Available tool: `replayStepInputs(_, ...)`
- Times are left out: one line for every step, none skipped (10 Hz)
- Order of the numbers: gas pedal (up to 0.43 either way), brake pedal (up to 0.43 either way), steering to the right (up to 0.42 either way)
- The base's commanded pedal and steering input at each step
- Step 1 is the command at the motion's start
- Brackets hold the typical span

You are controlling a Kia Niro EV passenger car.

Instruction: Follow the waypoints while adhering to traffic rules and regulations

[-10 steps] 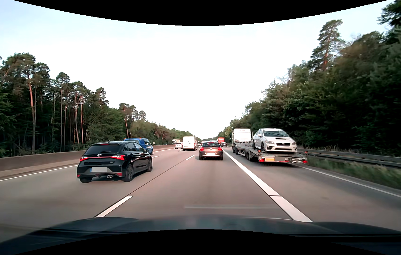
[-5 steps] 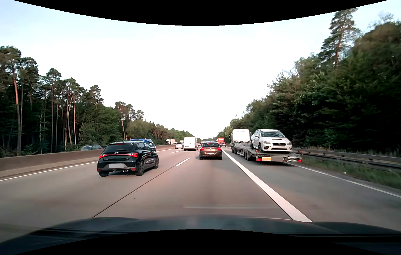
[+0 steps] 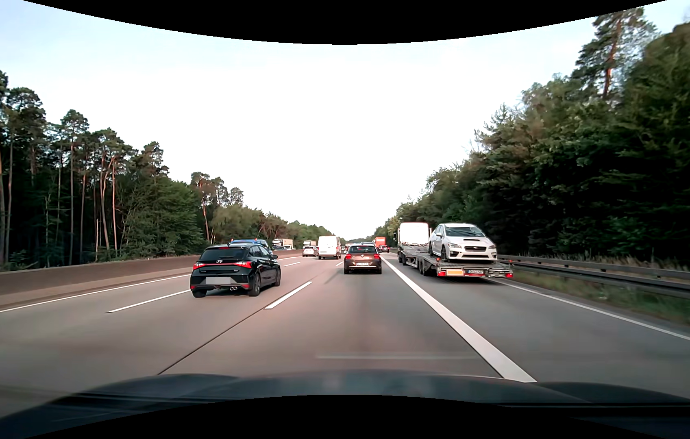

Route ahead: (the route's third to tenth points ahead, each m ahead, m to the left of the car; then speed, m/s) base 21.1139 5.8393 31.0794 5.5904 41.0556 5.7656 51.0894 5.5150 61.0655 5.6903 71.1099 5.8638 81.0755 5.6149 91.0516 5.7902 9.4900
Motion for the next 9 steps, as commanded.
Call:
replayStepInputs(0.067,0.000,-0.004)
replayStepInputs(0.047,0.000,-0.004)
replayStepInputs(0.039,0.000,-0.004)
replayStepInputs(0.039,0.000,-0.004)
replayStepInputs(0.039,0.000,-0.004)
replayStepInputs(0.039,0.000,-0.004)
replayStepInputs(0.039,0.000,-0.004)
replayStepInputs(0.039,0.000,-0.004)
replayStepInputs(0.039,0.000,-0.004)
